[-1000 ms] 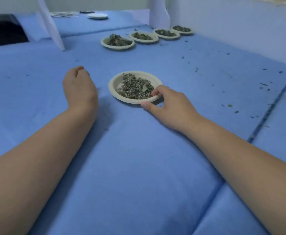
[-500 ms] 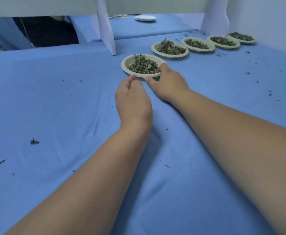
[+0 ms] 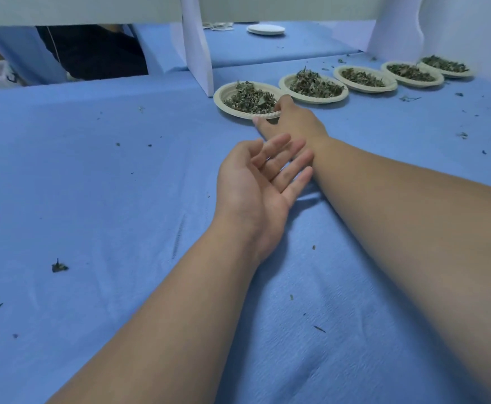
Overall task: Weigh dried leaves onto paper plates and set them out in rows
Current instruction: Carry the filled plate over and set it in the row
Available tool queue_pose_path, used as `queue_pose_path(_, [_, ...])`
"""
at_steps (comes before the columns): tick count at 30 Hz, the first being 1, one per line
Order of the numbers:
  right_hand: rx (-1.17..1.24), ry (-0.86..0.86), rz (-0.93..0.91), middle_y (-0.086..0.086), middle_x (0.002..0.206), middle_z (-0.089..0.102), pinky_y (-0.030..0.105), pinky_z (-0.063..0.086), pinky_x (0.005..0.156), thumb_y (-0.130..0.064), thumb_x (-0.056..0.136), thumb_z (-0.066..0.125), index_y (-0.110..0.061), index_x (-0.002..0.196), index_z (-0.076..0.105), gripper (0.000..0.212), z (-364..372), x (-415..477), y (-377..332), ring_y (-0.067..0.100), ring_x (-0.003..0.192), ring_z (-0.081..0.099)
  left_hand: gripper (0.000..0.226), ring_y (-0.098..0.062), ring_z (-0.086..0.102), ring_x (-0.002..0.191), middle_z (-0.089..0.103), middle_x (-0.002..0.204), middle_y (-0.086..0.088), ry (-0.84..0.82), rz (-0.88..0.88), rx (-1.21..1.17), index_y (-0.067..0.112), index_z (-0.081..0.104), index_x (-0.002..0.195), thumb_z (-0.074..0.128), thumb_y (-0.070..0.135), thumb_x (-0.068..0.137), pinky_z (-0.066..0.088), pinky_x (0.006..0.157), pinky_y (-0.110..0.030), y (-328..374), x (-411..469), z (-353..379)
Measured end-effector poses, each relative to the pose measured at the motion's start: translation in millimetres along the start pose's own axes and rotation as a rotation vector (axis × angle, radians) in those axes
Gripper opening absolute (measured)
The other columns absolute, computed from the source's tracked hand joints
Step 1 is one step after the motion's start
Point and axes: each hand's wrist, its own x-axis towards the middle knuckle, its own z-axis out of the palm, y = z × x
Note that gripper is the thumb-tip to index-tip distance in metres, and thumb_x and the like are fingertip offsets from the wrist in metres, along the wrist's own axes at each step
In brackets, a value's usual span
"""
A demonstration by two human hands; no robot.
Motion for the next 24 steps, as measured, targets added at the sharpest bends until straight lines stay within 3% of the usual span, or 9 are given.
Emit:
queue_pose_path(9, [0.008, 0.018, 0.017, 0.008, 0.129, 0.063, 0.043, 0.045, 0.100, -0.070, 0.090, 0.047, -0.019, 0.133, 0.044, 0.066, 3.2, 6.0, -2.0, 0.031, 0.123, 0.057, 0.037, -0.033, 0.071, 0.115, 0.073, 0.123, -0.021, 0.045, 0.011, 0.033, 0.001, 0.066, 0.119, 0.043, 0.023, 0.101, 0.053, 0.107, -0.043, 0.7, 0.7, -2.4])
queue_pose_path(14, [0.039, 0.057, 0.021, 0.009, 0.138, 0.057, 0.042, 0.043, 0.097, -0.066, 0.093, 0.048, -0.020, 0.144, 0.035, 0.071, 1.7, -3.9, -4.4, 0.031, 0.126, 0.054, 0.047, -0.031, 0.072, 0.114, 0.076, 0.118, -0.017, 0.055, 0.024, 0.054, 0.002, 0.066, 0.122, 0.038, 0.035, 0.106, 0.059, 0.095, -0.040, 3.5, 2.9, -5.5])
queue_pose_path(17, [-0.017, -0.012, 0.033, 0.013, 0.143, 0.052, 0.044, 0.041, 0.104, -0.056, 0.098, 0.046, -0.017, 0.147, 0.033, 0.064, -5.1, -20.3, 1.7, 0.032, 0.130, 0.051, 0.049, -0.029, 0.072, 0.114, 0.077, 0.116, -0.014, 0.062, 0.026, 0.045, 0.005, 0.066, 0.122, 0.036, 0.040, 0.106, 0.060, 0.088, -0.040, 5.4, 4.3, -8.3])
queue_pose_path(22, [-0.228, -0.105, -0.073, 0.010, 0.137, 0.053, 0.046, 0.041, 0.105, -0.028, 0.095, 0.048, -0.015, 0.128, 0.055, 0.035, -19.0, -70.3, 21.3, 0.032, 0.133, 0.045, 0.040, -0.027, 0.075, 0.101, 0.078, 0.111, -0.012, 0.052, 0.032, 0.179, 0.007, 0.067, 0.111, 0.039, 0.035, 0.106, 0.061, 0.077, -0.035, 2.3, 3.1, -3.1])
queue_pose_path(24, [-0.177, -0.099, -0.094, 0.011, 0.146, 0.050, 0.044, 0.038, 0.110, -0.028, 0.095, 0.053, -0.016, 0.135, 0.054, 0.042, -25.3, -98.8, 30.9, 0.032, 0.139, 0.042, 0.029, -0.026, 0.072, 0.092, 0.077, 0.103, -0.013, 0.051, 0.066, 0.299, 0.005, 0.066, 0.110, 0.044, 0.024, 0.105, 0.061, 0.072, -0.032, -4.0, 0.6, 2.6])
